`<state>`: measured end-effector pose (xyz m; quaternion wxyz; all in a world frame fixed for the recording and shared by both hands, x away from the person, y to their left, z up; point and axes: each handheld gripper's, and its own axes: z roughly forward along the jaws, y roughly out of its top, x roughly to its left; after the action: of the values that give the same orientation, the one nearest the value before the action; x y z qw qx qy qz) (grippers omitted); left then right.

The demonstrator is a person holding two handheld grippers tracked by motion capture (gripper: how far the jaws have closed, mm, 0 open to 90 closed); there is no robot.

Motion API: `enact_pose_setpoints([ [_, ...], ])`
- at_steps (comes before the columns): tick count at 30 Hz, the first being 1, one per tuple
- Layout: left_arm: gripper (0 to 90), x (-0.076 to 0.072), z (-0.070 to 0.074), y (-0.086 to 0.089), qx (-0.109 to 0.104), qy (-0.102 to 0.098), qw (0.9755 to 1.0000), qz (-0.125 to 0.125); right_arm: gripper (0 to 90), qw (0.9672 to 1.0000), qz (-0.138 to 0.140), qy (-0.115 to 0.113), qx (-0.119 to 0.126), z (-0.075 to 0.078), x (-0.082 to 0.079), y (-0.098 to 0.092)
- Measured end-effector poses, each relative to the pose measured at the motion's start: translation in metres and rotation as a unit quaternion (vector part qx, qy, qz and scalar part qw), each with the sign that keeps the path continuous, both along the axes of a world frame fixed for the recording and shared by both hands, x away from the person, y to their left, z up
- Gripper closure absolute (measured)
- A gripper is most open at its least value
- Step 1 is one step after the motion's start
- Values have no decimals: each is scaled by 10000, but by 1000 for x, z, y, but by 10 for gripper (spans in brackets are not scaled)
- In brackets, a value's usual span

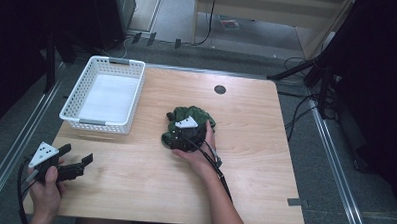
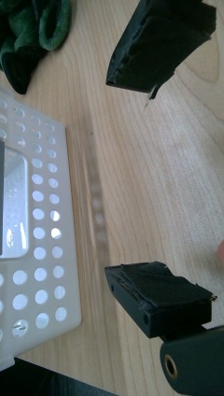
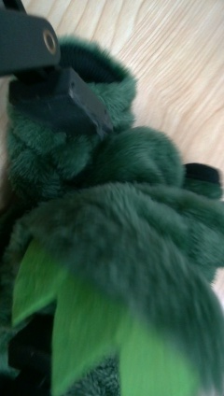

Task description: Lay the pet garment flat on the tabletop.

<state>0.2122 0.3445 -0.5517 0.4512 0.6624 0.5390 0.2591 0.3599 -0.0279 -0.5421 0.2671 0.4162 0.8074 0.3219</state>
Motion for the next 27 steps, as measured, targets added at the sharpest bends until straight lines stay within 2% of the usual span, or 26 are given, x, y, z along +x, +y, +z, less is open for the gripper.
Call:
enact_pose_setpoints([
  [1, 87, 0, 0, 0, -12, 2, 10000, 2, 320, 10000, 43, -46, 44, 0, -1, -1],
  [2, 87, 0, 0, 0, -19, 13, 10000, -6, 529, 9997, 88, -233, 80, -1, -5, -1],
  [3, 87, 0, 0, 0, -13, 21, 10000, 7, 608, 9995, 139, -268, 112, -1, -5, -2],
  [4, 87, 0, 0, 0, -13, 21, 10000, 7, 608, 9995, 139, -268, 112, -1, -5, -2],
  [5, 87, 0, 0, 0, -15, 10, 10000, 8, 740, 9990, 130, -296, 319, 3, -6, -7],
  [6, 87, 0, 0, 0, -20, 5, 10000, 11, 789, 9985, 81, -347, 420, 5, -6, -9],
  [8, 87, 0, 0, 0, -14, -8, 10000, 22, 822, 9971, 12, -528, 549, 12, -8, -18],
  [9, 87, -1, 1, 0, 8, -46, 10000, 32, 827, 9962, 17, -564, 666, 17, -9, -23],
  [11, 87, -1, 1, 0, 43, -58, 10000, 13, 832, 9955, 4, -601, 730, 20, -11, -26],
  [12, 87, -2, 4, 0, -26, -73, 10000, -35, 834, 9933, 67, -784, 852, 34, -20, -36],
  [13, 87, -2, 4, 0, -26, -73, 10000, -35, 834, 9922, 80, -837, 920, 39, -25, -39],
  [14, 87, -2, 7, 1, -187, -82, 9998, -22, 834, 9906, 136, -869, 1048, 48, -32, -45],
  [15, 89, -2, 7, 1, -187, -82, 9998, -22, 834, 9906, 136, -869, 1048, 48, -32, -45],
  [16, 89, -1, 12, 0, -563, -117, 9983, -96, 834, 9873, 197, -946, 1259, 61, -45, -55],
  [19, 89, -2, 26, -18, -496, -222, 9982, -263, 834, 9836, 270, -1000, 1477, 77, -62, -67],
  [20, 89, -2, 26, -18, -496, -222, 9982, -263, 834, 9821, 311, -1042, 1538, 82, -68, -71],
  [21, 89, -3, 34, -27, -460, -286, 9978, -385, 834, 9821, 311, -1042, 1538, 82, -68, -71],
  [22, 89, -4, 41, -36, -450, -352, 9971, -493, 833, 9802, 372, -1039, 1645, 89, -76, -75],
  [25, 89, -5, 63, -64, -431, -538, 9939, -855, 833, 9747, 518, -947, 1957, 102, -95, -82],
  [27, 89, -3, 76, -84, -469, -632, 9909, -1096, 832, 9740, 671, -909, 1963, 108, -108, -82],
])
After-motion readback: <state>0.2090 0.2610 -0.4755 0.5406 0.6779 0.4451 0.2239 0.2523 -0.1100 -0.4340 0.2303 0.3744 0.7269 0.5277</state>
